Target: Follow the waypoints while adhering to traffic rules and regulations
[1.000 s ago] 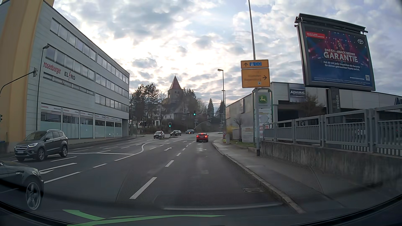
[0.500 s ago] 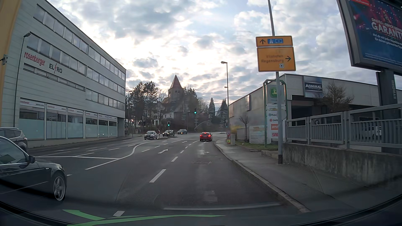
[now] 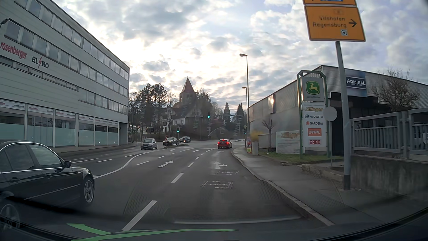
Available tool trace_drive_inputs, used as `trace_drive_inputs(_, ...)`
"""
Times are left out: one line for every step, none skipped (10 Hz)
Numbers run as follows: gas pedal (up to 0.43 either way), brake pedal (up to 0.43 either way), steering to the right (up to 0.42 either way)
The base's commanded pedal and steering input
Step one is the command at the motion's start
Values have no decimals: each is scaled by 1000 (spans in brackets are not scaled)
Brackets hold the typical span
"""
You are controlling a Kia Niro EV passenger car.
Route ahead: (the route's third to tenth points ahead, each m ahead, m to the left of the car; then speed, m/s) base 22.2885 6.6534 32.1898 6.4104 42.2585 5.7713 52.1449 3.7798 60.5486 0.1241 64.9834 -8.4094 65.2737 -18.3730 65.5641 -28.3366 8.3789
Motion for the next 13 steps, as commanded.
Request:
trace_drive_inputs(150, 0, -6)
trace_drive_inputs(150, 0, -6)
trace_drive_inputs(150, 0, -5)
trace_drive_inputs(157, 0, -5)
trace_drive_inputs(157, 0, -6)
trace_drive_inputs(157, 0, -4)
trace_drive_inputs(157, 0, -4)
trace_drive_inputs(157, 0, -4)
trace_drive_inputs(157, 0, -3)
trace_drive_inputs(157, 0, -3)
trace_drive_inputs(157, 0, -3)
trace_drive_inputs(157, 0, -1)
trace_drive_inputs(157, 0, -1)
